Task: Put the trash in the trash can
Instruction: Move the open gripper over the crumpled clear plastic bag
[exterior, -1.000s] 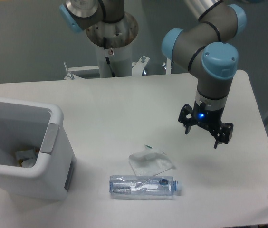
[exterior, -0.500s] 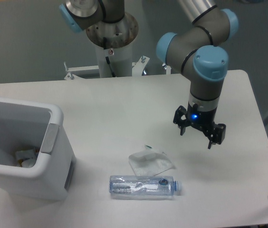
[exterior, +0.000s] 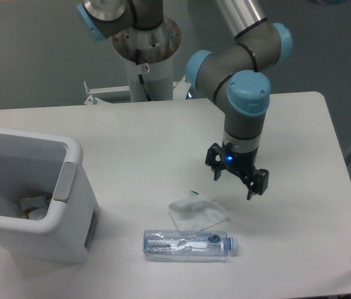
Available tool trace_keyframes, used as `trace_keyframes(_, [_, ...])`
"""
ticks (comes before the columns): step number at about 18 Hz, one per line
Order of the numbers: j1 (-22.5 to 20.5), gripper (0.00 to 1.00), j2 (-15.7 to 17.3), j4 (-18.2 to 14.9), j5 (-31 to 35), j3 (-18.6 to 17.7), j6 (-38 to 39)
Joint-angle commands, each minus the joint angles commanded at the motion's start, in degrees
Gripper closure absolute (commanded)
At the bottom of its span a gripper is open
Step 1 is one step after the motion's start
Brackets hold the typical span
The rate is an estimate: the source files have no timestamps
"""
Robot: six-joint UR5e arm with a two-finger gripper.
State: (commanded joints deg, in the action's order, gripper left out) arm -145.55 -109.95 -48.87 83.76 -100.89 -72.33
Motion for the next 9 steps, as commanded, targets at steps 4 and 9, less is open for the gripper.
trace_keyframes(4, [2.55, 0.00, -2.10, 0.17, 0.09, -1.06, 0.44])
trace_keyframes(9, [4.13, 0.01, -5.09, 0.09, 0.26, -0.80, 2.11])
